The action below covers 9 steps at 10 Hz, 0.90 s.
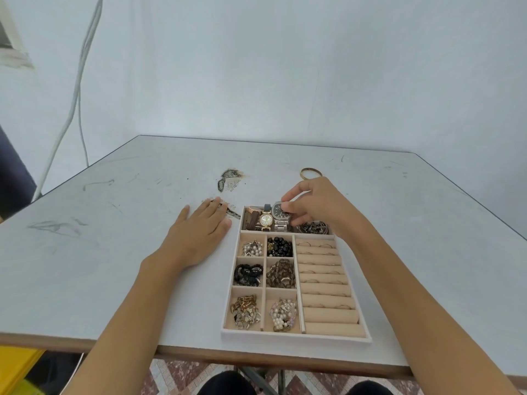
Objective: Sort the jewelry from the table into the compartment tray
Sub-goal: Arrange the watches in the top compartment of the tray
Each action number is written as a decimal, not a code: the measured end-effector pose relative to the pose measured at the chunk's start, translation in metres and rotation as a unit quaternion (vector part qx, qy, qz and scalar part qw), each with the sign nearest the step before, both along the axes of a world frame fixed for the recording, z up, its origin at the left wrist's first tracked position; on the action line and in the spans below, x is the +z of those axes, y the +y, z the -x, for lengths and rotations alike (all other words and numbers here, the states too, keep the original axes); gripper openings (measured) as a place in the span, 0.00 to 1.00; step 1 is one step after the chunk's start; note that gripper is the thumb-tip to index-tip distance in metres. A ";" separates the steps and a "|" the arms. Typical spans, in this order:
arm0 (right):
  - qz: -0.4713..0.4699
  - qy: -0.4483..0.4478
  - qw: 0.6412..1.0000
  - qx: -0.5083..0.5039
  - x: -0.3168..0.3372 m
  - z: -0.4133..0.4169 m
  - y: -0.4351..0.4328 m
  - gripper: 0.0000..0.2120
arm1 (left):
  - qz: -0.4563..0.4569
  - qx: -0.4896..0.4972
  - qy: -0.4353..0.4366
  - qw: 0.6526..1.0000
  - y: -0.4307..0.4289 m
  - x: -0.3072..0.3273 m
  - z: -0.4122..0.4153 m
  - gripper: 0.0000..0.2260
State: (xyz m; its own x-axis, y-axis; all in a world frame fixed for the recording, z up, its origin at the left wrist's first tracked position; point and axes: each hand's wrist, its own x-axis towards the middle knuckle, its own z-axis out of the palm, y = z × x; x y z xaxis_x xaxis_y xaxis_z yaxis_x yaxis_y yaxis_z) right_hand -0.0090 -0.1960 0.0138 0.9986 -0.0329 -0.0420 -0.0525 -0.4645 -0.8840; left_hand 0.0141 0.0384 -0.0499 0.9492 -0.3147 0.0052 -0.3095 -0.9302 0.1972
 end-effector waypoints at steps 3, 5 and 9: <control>0.014 0.041 0.998 0.053 0.009 -0.002 -0.002 0.05 | 0.012 0.001 -0.001 1.000 0.000 0.000 0.000 0.24; 0.026 0.058 0.996 0.067 0.011 -0.003 -0.004 0.06 | 0.018 0.001 -0.002 1.000 0.001 0.000 -0.002 0.23; 0.075 0.017 0.997 0.025 0.002 -0.010 0.001 0.06 | 0.017 0.002 -0.007 1.000 0.002 -0.002 -0.004 0.24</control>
